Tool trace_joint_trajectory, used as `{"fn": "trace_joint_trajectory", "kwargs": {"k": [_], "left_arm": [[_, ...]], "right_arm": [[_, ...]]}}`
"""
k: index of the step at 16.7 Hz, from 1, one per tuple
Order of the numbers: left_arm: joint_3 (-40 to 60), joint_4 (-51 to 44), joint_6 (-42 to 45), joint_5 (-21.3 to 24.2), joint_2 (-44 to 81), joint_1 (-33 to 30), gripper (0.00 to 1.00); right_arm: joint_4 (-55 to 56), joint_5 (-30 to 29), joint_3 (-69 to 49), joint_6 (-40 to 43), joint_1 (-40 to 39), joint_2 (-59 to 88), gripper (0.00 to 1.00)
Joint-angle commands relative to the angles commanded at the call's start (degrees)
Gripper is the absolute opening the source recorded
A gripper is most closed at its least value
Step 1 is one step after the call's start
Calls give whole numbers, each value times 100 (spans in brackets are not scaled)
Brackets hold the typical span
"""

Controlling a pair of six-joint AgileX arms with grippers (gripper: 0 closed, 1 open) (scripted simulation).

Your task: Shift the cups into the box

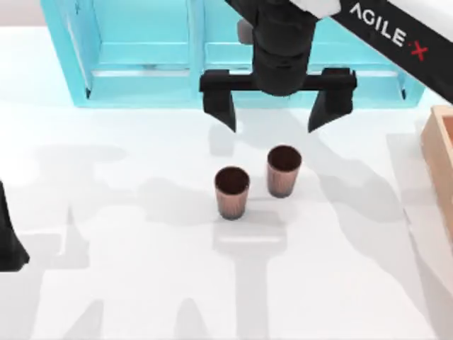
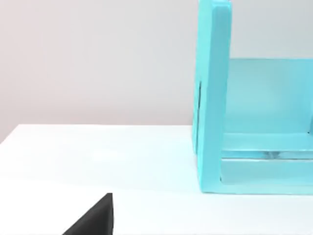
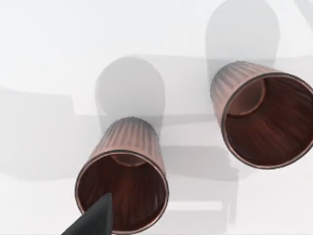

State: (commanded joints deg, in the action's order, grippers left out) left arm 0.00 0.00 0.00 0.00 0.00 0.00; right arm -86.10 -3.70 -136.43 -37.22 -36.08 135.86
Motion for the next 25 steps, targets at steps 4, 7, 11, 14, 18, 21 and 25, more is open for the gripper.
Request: {"fn": "trace_joint_trajectory", "kwargs": {"k": [4,7,11,14,18,21,25], "left_arm": [[0,0,0,0,0,0,100],[0,0,0,0,0,0,100],[0,0,0,0,0,0,100],[0,0,0,0,0,0,100],[0,0,0,0,0,0,100],[0,0,0,0,0,0,100],[0,0,0,0,0,0,100]], "right_arm": [[12,4,13,6,24,-1,100],[242,2,244,20,23,3,100],[1200,3,1170,44,45,20,100],[1958,3,1882,54,55,58,100],[2218,4,2141,59,60,73,100],[2218,4,2141,59,60,73,92],[2218,4,2141,59,60,73,62]]}}
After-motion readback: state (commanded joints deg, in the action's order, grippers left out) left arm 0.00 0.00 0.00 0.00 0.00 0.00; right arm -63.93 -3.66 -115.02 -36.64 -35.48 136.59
